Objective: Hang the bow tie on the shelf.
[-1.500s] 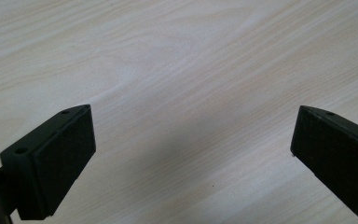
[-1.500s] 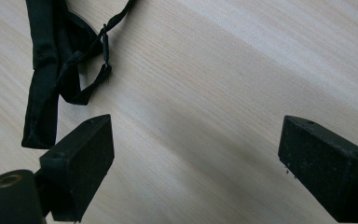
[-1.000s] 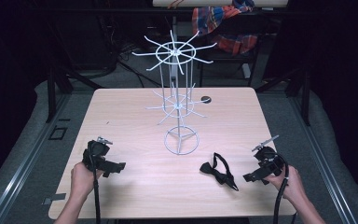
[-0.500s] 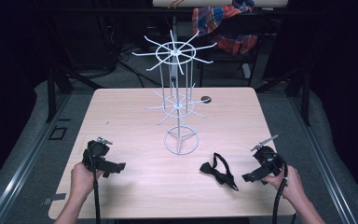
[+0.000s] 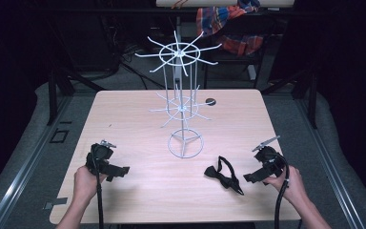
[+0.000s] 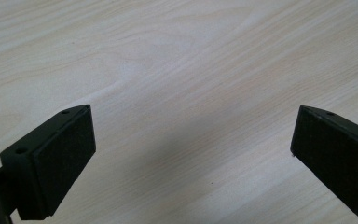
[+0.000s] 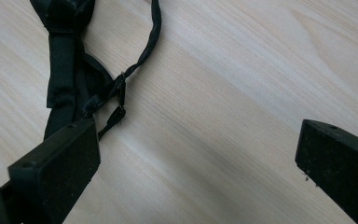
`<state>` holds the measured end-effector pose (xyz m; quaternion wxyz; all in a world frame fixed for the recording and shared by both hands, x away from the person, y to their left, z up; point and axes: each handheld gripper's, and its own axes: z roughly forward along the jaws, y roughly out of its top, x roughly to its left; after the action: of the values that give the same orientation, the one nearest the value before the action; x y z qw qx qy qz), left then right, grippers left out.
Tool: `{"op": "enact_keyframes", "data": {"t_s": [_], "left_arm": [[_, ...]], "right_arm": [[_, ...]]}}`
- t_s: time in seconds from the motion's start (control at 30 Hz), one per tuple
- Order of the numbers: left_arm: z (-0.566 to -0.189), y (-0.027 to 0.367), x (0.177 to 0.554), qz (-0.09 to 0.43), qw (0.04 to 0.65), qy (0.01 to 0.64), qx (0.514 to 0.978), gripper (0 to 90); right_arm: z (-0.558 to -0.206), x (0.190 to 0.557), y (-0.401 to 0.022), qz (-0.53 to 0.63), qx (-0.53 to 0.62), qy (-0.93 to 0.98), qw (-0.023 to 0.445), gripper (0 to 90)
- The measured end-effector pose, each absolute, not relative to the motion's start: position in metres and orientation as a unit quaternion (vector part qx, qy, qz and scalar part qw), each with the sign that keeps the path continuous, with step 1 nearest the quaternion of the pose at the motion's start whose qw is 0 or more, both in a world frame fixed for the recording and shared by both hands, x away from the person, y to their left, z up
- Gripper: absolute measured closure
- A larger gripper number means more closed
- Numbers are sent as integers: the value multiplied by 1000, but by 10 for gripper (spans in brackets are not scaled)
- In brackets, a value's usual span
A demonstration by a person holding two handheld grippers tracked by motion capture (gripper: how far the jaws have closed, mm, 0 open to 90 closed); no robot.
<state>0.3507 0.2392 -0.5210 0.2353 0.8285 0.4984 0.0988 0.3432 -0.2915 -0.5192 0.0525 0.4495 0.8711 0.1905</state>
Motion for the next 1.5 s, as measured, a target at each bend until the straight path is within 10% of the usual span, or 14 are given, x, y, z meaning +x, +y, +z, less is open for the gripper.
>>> {"op": "enact_keyframes", "data": {"t_s": [0.47,1.1,1.5], "left_arm": [[-521,240,350,98,237,498,828,0],[-522,240,351,95,238,498,829,0],[-522,240,351,91,234,496,831,1]], "right_arm": [[-516,361,-269,194,440,874,71,63],[-522,381,-224,172,423,888,48,546],[-534,381,-222,152,431,888,49,698]]}}
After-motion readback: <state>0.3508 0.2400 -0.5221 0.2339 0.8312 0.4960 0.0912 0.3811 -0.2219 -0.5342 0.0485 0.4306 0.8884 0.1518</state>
